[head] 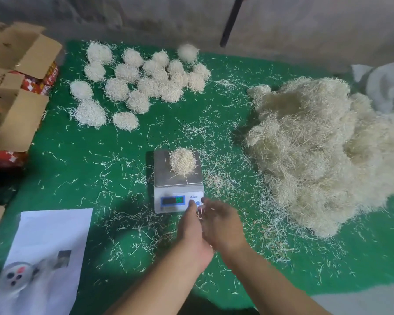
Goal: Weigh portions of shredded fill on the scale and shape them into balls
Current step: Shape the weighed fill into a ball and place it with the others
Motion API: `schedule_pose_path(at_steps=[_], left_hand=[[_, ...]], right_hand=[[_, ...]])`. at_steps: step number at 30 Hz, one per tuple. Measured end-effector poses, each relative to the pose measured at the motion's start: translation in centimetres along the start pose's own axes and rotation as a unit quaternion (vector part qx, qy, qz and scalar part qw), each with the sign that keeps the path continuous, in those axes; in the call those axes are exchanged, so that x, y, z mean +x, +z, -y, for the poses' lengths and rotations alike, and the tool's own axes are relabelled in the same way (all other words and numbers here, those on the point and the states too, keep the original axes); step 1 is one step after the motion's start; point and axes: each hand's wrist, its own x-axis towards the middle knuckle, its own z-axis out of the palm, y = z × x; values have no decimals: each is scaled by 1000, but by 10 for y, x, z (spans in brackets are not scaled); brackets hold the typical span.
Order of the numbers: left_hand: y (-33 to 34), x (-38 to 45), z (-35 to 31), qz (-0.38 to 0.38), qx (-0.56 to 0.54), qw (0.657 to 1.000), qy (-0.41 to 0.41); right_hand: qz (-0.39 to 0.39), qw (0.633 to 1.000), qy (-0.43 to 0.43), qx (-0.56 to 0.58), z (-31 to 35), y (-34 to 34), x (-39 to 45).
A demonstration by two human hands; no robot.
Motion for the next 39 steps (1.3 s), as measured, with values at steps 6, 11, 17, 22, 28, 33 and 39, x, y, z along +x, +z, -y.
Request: schedule_pose_path(at_steps=[6,11,17,22,28,33,39], left_hand=[[2,20,22,-45,113,990,70],[1,33,33,-108,131,979,110],[-7,62,29,-155,256,935,188],[-17,77,21,-179,481,749,420],[-14,89,22,-213,687,528,451],[1,85,7,-172,701,542,431],[13,83,-33,-60,775,511,367]], right_hand=[[-54,969,-114,-211,-27,-8,10],[-18,981,-16,-192,-45,-10,16],[130,964,184,142,-54,-3,20],[239,866,268,347,-46,-5,36],[236,857,273,368,-44,-12,68],[226,905,229,280,-32,-28,89],[182,928,189,264,-13,-39,121]])
